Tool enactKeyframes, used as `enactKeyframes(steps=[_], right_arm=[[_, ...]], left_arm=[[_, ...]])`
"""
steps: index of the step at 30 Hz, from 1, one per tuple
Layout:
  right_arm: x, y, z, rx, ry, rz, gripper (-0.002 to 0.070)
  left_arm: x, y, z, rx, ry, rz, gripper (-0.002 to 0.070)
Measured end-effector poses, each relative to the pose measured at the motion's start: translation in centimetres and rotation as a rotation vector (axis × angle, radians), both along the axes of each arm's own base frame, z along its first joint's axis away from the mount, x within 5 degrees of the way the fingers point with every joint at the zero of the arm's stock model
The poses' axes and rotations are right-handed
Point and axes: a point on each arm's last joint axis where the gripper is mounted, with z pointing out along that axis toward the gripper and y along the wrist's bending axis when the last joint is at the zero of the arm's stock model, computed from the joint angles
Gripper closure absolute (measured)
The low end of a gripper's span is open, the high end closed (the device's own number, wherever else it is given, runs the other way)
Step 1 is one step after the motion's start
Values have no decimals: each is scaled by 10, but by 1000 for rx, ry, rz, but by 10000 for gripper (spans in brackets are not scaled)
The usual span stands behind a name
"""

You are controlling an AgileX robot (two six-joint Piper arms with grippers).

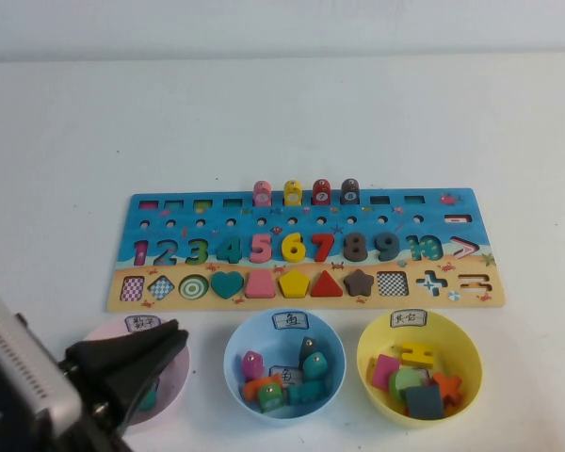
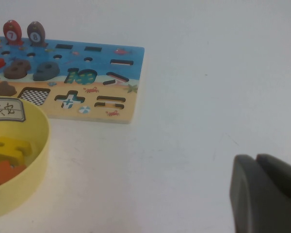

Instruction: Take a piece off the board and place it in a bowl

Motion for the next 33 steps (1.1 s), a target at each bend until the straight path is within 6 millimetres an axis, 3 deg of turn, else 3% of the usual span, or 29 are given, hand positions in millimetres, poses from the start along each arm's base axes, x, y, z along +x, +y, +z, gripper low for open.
enactKeyframes(steps=[8, 15, 20, 33], right_arm=[[0, 0, 0, 0, 0, 0, 694], [0, 0, 0, 1, 0, 0, 694], [0, 0, 0, 1, 0, 0, 694], [0, 0, 0, 1, 3, 1, 694]], left_arm=[[-25, 56, -34, -166, -243, 231, 676], [-37, 87, -36, -236, -353, 545, 676], [-43, 95, -43, -214, -315, 651, 676], [-47, 93, -83, -8, 71, 648, 676]])
